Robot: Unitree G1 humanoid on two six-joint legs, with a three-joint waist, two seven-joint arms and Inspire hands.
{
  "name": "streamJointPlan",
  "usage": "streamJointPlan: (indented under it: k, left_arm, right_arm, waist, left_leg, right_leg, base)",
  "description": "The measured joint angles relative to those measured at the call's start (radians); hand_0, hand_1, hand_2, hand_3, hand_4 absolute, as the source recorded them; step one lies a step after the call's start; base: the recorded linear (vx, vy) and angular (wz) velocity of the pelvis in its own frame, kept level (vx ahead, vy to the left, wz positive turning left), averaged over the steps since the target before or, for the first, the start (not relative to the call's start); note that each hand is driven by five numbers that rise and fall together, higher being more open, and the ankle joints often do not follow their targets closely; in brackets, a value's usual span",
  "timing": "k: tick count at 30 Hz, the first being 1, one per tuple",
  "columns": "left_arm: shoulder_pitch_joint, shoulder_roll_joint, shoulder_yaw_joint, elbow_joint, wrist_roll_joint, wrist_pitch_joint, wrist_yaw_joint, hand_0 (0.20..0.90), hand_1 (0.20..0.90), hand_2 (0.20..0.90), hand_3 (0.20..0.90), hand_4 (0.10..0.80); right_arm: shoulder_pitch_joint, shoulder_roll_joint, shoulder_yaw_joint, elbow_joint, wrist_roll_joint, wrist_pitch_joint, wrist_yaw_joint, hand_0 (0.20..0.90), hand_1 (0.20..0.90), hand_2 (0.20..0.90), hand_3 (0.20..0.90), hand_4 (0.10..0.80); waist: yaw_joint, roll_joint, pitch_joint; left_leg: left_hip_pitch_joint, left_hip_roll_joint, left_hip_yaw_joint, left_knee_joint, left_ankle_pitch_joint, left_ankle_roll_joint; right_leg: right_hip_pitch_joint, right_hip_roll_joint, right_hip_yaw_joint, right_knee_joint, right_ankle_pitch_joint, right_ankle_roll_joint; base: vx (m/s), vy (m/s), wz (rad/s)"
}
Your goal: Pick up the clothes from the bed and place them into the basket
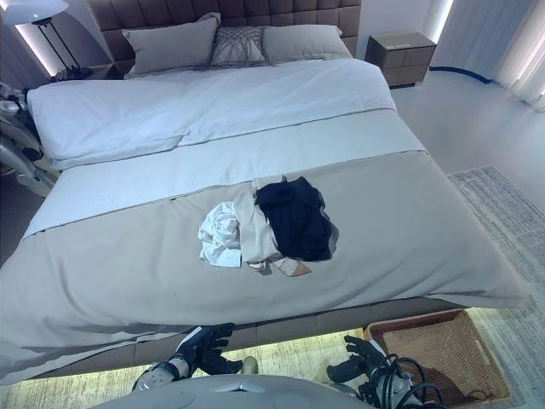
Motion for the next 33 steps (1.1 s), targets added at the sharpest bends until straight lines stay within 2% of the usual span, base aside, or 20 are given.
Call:
streamJointPlan:
  k: [7, 11, 20, 29, 33]
  left_arm:
    - [-0.001, 0.001, 0.001, -0.001, -0.007, 0.004, -0.003, 0.9, 0.9, 0.9, 0.9, 0.8]
    - [-0.006, 0.004, 0.0, -0.004, -0.016, 0.01, -0.004, 0.9, 0.9, 0.9, 0.9, 0.8]
    - [0.019, 0.021, -0.007, -0.079, -0.042, 0.047, -0.003, 0.9, 0.9, 0.9, 0.9, 0.8]
    - [0.018, 0.036, -0.005, -0.13, -0.058, 0.071, -0.004, 0.9, 0.9, 0.9, 0.9, 0.8]
    - [-0.021, 0.038, -0.009, -0.145, -0.117, 0.076, -0.007, 0.9, 0.9, 0.9, 0.9, 0.8]
  right_arm:
    - [-0.001, 0.0, 0.01, -0.006, -0.01, -0.004, -0.056, 0.9, 0.9, 0.9, 0.9, 0.8]
    - [-0.014, -0.011, 0.011, -0.062, -0.008, -0.017, -0.128, 0.9, 0.9, 0.9, 0.9, 0.8]
    - [-0.087, -0.11, 0.045, -0.441, -0.052, -0.005, -0.252, 0.9, 0.9, 0.9, 0.9, 0.8]
    - [-0.224, -0.217, 0.051, -0.548, -0.135, 0.045, -0.25, 0.9, 0.9, 0.9, 0.9, 0.8]
    - [-0.368, -0.299, 0.06, -0.569, -0.195, 0.106, -0.294, 0.9, 0.9, 0.9, 0.9, 0.8]
  waist:
    - [0.002, -0.001, 0.002]
    - [0.002, -0.003, 0.02]
    - [0.005, -0.009, 0.056]
    - [0.028, -0.024, 0.092]
    - [0.028, -0.025, 0.143]
  left_leg:
    - [0.0, -0.002, -0.002, 0.0, 0.0, 0.0]
    - [-0.001, -0.002, -0.003, 0.0, 0.002, -0.002]
    - [-0.006, -0.005, -0.004, 0.0, 0.004, -0.002]
    - [-0.019, -0.017, -0.018, 0.001, 0.008, -0.002]
    - [-0.118, -0.012, -0.039, 0.005, 0.047, -0.005]
  right_leg:
    - [0.0, 0.001, -0.001, 0.0, 0.0, 0.0]
    - [0.001, 0.001, -0.002, 0.0, 0.0, 0.0]
    - [-0.002, -0.001, -0.002, 0.0, 0.001, 0.0]
    - [-0.005, -0.007, -0.018, 0.0, 0.001, 0.001]
    - [-0.101, 0.001, -0.032, 0.017, 0.012, 0.0]
  base:
    - [0.0, 0.0, 0.0]
    - [0.008, 0.001, 0.0]
    - [0.023, 0.01, 0.0]
    - [0.044, 0.023, 0.05]
    - [-0.204, 0.029, 0.12]
